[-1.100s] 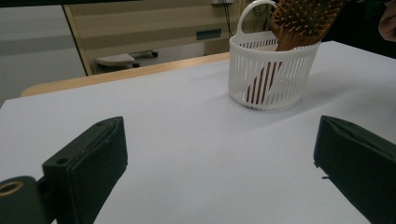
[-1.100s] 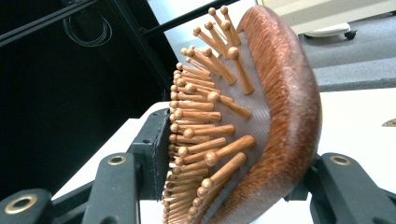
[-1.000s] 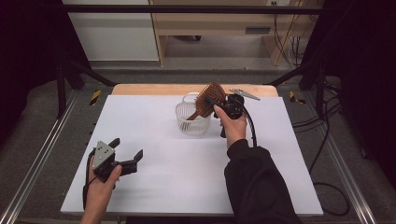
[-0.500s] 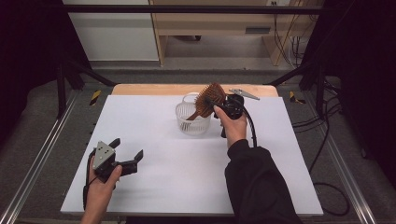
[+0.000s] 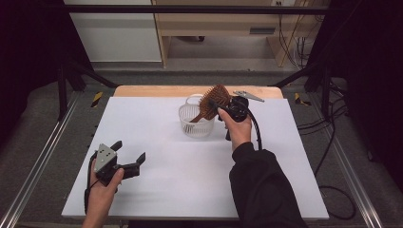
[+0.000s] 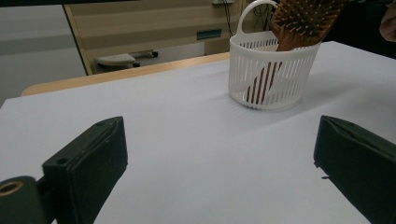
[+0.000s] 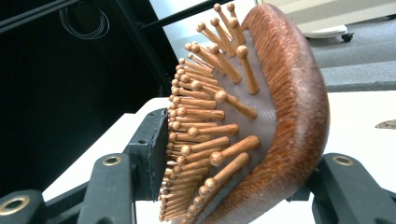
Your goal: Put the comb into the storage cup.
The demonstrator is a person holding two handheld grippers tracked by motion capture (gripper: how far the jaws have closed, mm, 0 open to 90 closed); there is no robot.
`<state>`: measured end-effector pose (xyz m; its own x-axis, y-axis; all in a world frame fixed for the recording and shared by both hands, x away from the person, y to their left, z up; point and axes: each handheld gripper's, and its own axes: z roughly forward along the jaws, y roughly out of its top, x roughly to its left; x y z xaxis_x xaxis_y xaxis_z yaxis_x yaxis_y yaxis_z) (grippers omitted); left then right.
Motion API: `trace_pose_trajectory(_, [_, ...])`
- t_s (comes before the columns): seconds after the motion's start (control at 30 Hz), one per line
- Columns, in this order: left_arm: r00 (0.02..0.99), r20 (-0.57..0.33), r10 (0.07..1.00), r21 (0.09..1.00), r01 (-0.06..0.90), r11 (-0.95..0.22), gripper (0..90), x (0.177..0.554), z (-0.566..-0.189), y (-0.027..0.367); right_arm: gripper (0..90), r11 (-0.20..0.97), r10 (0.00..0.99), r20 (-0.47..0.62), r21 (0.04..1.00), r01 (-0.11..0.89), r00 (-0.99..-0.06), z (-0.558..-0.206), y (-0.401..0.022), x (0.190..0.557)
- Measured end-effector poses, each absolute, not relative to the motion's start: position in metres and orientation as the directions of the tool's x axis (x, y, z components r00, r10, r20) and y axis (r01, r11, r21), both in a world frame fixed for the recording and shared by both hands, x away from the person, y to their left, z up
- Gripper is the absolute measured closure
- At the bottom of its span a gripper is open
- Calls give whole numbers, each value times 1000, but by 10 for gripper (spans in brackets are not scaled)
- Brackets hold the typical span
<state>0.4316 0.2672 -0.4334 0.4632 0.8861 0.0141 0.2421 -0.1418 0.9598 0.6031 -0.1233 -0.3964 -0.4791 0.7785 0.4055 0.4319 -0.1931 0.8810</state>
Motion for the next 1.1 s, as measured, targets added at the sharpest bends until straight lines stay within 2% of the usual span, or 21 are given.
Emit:
trace_pose_trajectory(0.9, [466,12,885,958,247,-144,31,432,-434,266,336,-176,789,384,889,422,-479,-396,-124,603])
trace_pose_trajectory(1.1, [466,13,885,959,246,-143,31,432,-434,266,265,-155,807,358,896,417,-470,-394,-127,602])
